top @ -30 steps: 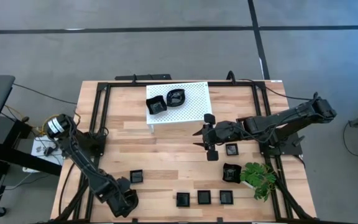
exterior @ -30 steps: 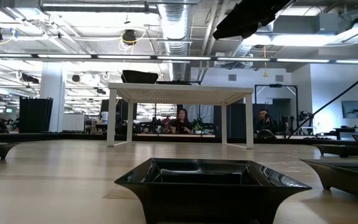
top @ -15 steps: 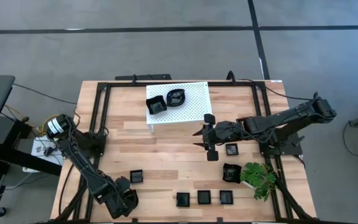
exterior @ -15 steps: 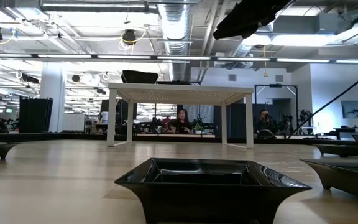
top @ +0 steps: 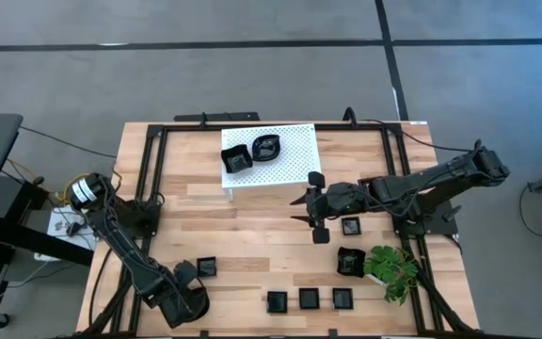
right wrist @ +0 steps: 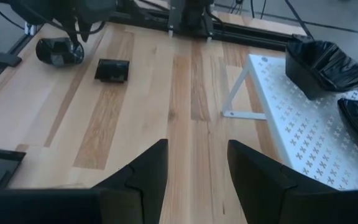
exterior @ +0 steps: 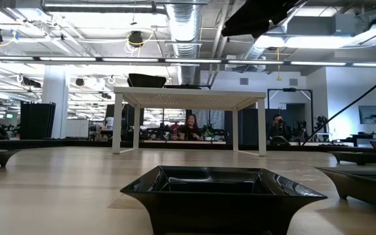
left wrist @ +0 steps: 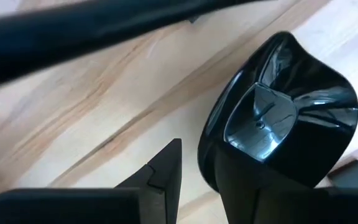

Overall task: Pick & Place Mini shaped plates
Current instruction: Stack the black leaf shaped plate on top of the black leaf shaped plate on the shelf

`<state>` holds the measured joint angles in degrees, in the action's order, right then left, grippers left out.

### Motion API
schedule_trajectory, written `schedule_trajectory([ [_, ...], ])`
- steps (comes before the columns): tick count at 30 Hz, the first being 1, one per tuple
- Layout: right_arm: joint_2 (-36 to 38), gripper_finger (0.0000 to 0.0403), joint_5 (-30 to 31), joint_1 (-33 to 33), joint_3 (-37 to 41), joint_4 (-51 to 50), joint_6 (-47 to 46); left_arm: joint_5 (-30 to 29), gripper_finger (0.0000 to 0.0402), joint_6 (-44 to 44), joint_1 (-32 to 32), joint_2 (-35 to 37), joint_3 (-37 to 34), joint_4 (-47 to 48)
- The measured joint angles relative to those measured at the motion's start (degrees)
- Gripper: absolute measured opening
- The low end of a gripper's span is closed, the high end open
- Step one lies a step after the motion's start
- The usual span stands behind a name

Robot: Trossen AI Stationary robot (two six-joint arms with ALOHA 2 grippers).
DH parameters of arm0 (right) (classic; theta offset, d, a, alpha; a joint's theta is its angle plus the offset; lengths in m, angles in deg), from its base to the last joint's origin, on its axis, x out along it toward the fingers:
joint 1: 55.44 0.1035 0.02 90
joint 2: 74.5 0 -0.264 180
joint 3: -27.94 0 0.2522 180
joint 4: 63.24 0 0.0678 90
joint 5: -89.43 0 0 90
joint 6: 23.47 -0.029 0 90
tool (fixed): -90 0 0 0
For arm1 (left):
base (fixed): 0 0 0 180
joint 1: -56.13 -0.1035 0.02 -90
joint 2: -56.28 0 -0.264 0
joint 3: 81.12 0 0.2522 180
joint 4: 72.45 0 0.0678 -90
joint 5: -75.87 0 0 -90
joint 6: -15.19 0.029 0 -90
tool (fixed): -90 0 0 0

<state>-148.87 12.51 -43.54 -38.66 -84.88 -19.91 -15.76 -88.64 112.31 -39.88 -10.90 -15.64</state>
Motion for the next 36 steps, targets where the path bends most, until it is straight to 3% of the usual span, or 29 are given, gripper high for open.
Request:
schedule_trajectory([
  [12, 0.00, 0.0161, -0.02, 0.00, 0.00, 0.83, 2.50, -0.28, 0.0089, 1.67, -0.04, 0.06, -5.87, -9.69],
  [18, 0.00, 0.0161, -0.02, 0.00, 0.00, 1.09, 2.54, -2.05, 0.0028, 7.41, -0.57, 1.39, -5.93, -10.02],
  [20, 0.00, 0.0161, -0.02, 0.00, 0.00, 1.09, 2.54, -4.39, 0.0009, 8.13, -0.53, 2.64, -5.92, -10.19],
  [28, -0.51, 0.0161, -0.83, 0.00, 0.00, 1.40, 3.38, -20.20, 0.0006, 12.76, -1.90, 10.99, -6.02, -9.56],
  [32, -4.82, 0.0161, -7.33, 0.74, 0.11, 6.22, 11.39, -23.16, 0.0006, 20.58, -7.15, 14.29, -6.01, -9.57],
  [36, -11.66, 0.0159, -13.33, 3.37, 0.09, 12.61, 25.55, -20.20, 0.0006, 31.92, -14.60, 15.60, -6.01, -9.82],
])
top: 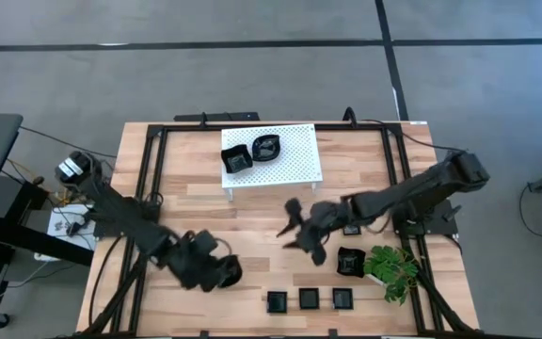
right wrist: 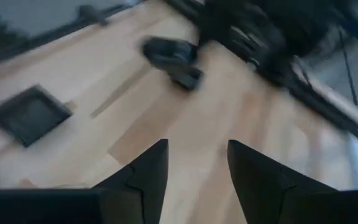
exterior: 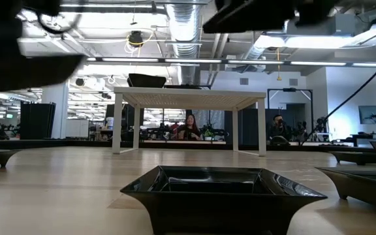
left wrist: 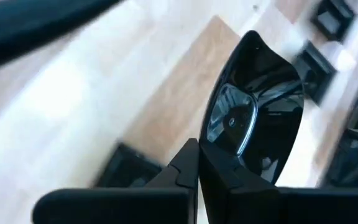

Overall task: Pick & Place Mini shaped plates
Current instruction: Stack the black leaf shaped plate on top of the black leaf shaped plate on the shelf

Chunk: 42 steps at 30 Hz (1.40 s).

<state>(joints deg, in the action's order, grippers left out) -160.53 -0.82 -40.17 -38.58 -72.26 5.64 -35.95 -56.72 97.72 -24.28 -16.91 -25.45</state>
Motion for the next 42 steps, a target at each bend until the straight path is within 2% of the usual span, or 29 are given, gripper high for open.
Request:
schedule_trajectory([
  [3, -3.93, 0.0151, 0.22, 2.17, 0.00, 4.82, 7.80, 2.78, 0.0007, 6.55, -5.55, 0.53, 0.00, -0.42],
  [6, -7.50, 0.0138, 0.42, 3.78, -0.08, 9.99, 11.48, 6.51, 0.0008, 9.84, -10.47, 1.13, 0.00, -0.82],
  [12, -12.73, 0.0110, 2.09, 4.63, -2.43, 12.39, 17.82, 17.82, 0.0008, 10.75, -18.86, 0.99, 0.00, -1.29],
  [16, -17.20, 0.0109, 3.19, 3.94, -7.17, 12.46, 17.41, 20.17, 0.0008, 11.07, -22.85, 0.99, 0.00, -3.14],
  [19, -20.80, 0.0117, 3.43, 3.65, -10.93, 11.66, 17.55, 20.20, 0.0007, 13.22, -24.32, 0.96, 0.00, -4.28],
  [23, -23.02, 0.0131, 4.88, 3.78, -15.45, 4.56, 17.99, 21.23, 0.0009, 15.25, -24.45, 0.96, 0.00, -4.38],
  [26, -23.09, 0.0139, 4.71, 3.74, -17.00, 0.01, 17.99, 21.70, 0.0008, 16.11, -24.07, 0.96, 0.00, -4.42],
  [30, -23.09, 0.0139, 5.03, 3.33, -17.05, 0.48, 17.97, 21.70, 0.0007, 16.21, -24.07, 0.94, 0.00, -5.26],
  [42, -23.09, 0.0060, 4.36, 1.09, -17.04, -0.02, 17.97, 21.64, 0.0011, 16.19, -24.39, 0.94, 0.00, -7.10],
])
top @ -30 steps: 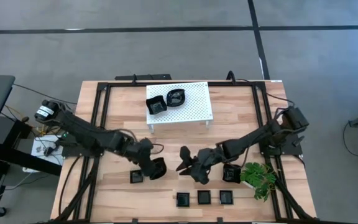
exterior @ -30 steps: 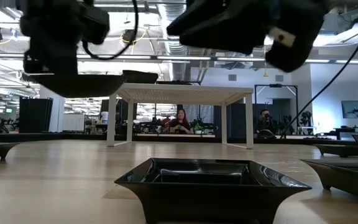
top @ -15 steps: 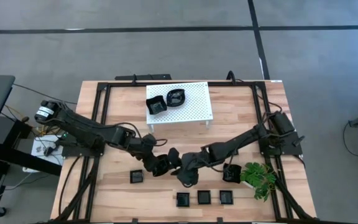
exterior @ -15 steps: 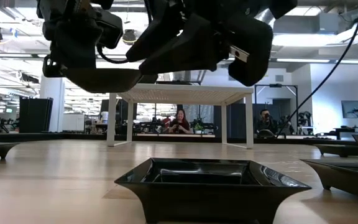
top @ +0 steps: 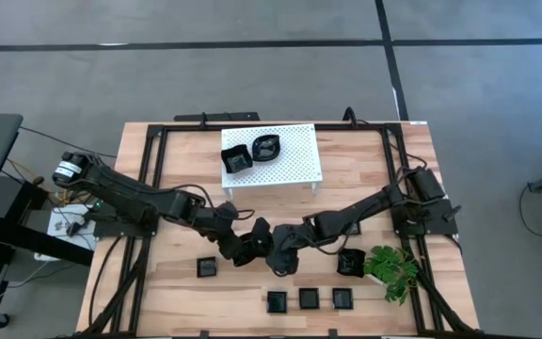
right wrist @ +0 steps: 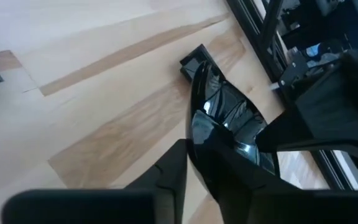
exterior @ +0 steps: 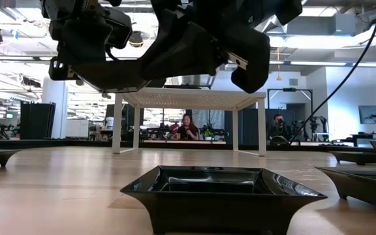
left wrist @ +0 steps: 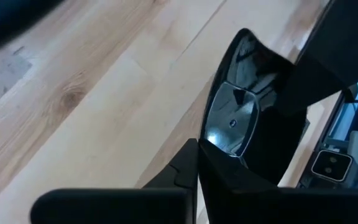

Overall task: Pick & Place Mini shaped plates
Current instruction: Stack the black leaf shaped plate on top of the black leaf shaped plate on the shelf

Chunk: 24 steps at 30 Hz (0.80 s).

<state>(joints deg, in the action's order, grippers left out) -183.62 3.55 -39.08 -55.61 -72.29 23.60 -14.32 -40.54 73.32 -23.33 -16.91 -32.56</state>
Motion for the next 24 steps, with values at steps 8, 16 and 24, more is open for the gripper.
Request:
schedule_trajectory([
  [8, 0.00, 0.0018, -2.86, -0.15, -0.01, -0.24, 0.00, -1.73, 0.0033, 0.02, -1.33, 0.00, 0.00, -3.43],
  [16, 0.04, 0.0006, -2.68, -0.22, 0.01, -0.46, -0.02, -1.68, 0.0061, 0.63, -2.71, 0.00, 0.00, -5.25],
  [24, 0.07, 0.0002, -2.68, -0.15, -0.01, -1.36, -4.57, -5.13, 0.0085, 1.85, -2.69, 0.00, 0.00, -6.51],
])
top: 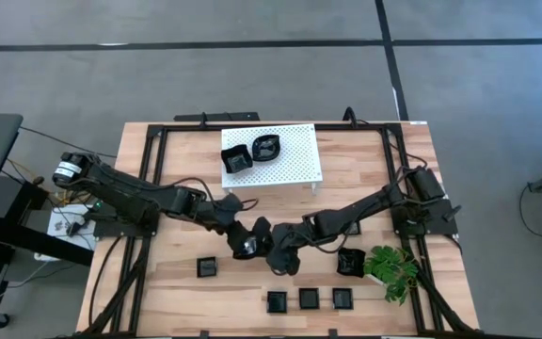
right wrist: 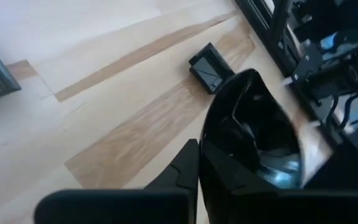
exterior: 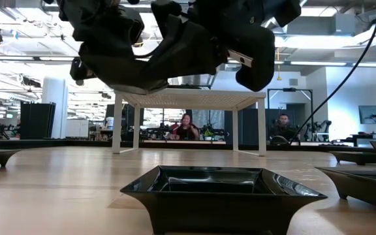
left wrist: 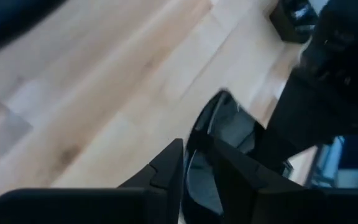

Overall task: Pick & Place Mini shaped plates
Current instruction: Stack the black leaf shaped plate on top of the black leaf shaped plate on the shelf

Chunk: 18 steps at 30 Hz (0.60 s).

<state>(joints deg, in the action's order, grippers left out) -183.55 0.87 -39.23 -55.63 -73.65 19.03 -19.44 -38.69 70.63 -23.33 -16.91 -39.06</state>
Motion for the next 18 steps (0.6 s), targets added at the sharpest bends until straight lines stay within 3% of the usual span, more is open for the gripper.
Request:
schedule_trajectory([
  [9, 1.43, 0.0002, 1.68, 2.96, 0.01, -11.35, -10.70, -8.36, 0.0077, 9.93, 0.98, 0.00, 0.00, -1.71],
  [15, 7.47, 0.0004, 12.76, 6.44, 0.02, -20.28, -11.24, -12.71, 0.0060, 17.64, 4.01, -0.02, 0.04, -4.78],
  [18, 13.00, 0.0003, 22.92, 7.00, 0.02, -24.58, -10.12, -14.30, 0.0051, 19.47, 5.81, 0.00, 0.04, -6.01],
])
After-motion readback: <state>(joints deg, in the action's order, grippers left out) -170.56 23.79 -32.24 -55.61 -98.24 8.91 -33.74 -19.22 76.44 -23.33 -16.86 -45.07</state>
